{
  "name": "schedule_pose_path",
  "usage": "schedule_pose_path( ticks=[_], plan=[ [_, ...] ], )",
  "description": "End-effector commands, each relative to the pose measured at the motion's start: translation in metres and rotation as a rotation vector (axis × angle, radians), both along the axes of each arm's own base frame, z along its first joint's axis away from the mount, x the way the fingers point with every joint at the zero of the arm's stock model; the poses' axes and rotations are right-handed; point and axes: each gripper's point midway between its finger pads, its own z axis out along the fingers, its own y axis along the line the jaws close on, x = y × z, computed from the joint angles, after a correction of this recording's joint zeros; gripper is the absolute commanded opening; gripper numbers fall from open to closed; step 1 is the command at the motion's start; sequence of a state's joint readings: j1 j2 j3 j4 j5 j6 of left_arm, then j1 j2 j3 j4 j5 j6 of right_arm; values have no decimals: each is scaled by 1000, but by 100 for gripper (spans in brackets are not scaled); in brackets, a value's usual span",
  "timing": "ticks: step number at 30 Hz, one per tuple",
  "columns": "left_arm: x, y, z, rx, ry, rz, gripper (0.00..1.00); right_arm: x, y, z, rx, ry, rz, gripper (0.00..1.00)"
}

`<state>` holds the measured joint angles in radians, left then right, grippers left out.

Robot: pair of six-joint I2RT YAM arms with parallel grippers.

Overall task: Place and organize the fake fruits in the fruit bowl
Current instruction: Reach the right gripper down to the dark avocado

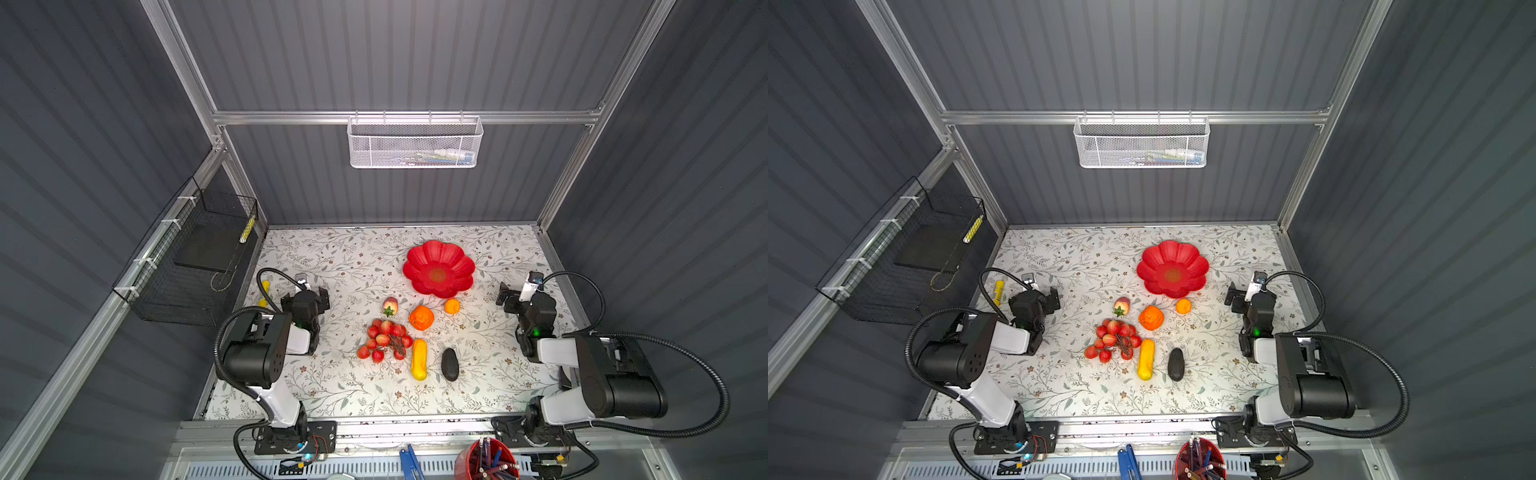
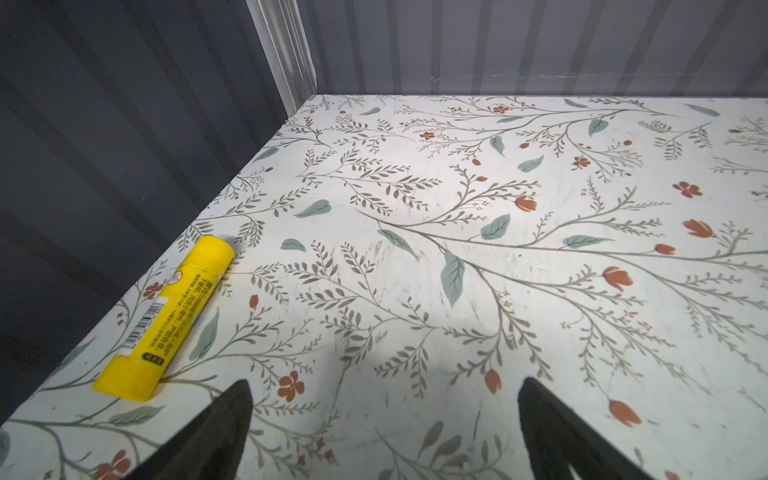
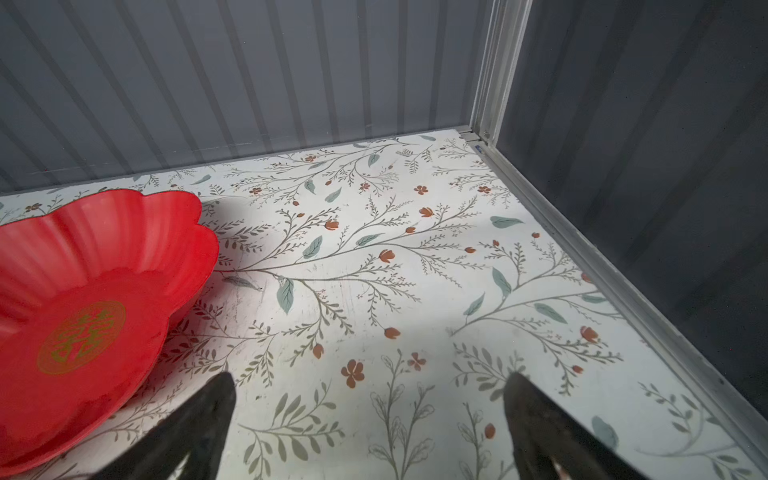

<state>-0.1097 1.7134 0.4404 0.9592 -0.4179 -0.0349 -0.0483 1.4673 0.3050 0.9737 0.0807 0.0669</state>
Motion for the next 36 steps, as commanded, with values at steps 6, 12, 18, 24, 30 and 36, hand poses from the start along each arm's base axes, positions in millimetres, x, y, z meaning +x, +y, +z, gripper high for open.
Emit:
schedule_pose_path(
  ticks=[6, 12, 18, 24, 30, 36],
  plan=[
    [3, 3, 0, -6, -1, 14, 100, 5, -1, 11, -2, -33, 1, 99],
    [3, 3, 0, -6, 0, 14, 100, 4, -1, 11, -1, -33, 0, 99],
    [2, 3, 1, -6, -1, 14, 100, 4, -1, 11, -1, -34, 0, 99],
    [2, 1, 5, -5, -22, -1, 100, 5, -1, 11, 0, -32, 0, 99],
    [6, -10, 57, -32, 68, -23, 100, 1, -15, 20, 7, -43, -88, 99],
    [2, -32, 147, -168, -32, -122, 100, 0, -26, 85, 171, 40, -208, 99]
  ],
)
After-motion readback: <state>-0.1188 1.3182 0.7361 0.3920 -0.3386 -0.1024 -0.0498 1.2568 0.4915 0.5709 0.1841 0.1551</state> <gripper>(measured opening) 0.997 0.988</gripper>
